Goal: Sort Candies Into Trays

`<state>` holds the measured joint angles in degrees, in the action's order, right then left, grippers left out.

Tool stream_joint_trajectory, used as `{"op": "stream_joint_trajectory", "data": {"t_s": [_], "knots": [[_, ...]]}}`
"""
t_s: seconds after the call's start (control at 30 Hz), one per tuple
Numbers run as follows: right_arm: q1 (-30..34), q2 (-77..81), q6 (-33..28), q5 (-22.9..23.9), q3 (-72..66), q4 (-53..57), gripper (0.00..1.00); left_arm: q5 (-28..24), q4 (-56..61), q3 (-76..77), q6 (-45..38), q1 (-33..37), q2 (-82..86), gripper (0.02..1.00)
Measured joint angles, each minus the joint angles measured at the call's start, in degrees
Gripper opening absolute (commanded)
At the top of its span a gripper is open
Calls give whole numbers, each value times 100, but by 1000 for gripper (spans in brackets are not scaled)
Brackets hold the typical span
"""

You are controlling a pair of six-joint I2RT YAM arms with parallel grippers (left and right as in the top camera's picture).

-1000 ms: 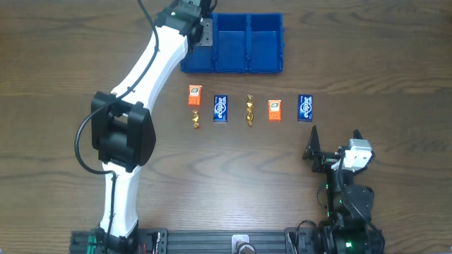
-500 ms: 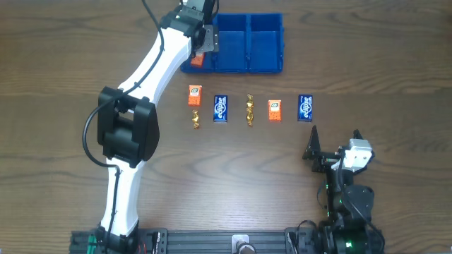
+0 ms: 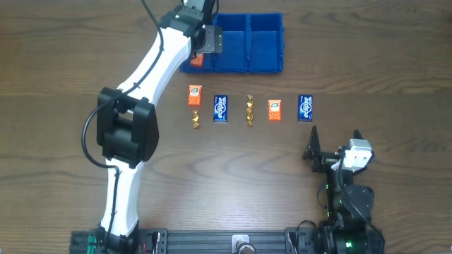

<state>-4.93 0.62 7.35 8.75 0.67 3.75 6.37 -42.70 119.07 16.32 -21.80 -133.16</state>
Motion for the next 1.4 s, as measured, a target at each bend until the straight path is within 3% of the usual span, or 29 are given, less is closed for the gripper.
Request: {"op": "stream_joint_trajectory", "data": {"t_s": [0.3,0.4,0.67,0.97,1.4], "knots": [[0,0,0,0,0,0,998,262,-2068,131,256,-356,1399,996],[0,0,0,2,0,0,998,221,-2253,-46,492,-581,1464,996],[0,0,0,0,0,0,998,-350,-1659,-1727,780,-544,1355,996],[0,0,0,0,0,0,998,-656,-730,-2826,817,-365,1353,996],[0,0,0,2,0,0,998,-756,-52,-3001,411,-186,1335,998]]}}
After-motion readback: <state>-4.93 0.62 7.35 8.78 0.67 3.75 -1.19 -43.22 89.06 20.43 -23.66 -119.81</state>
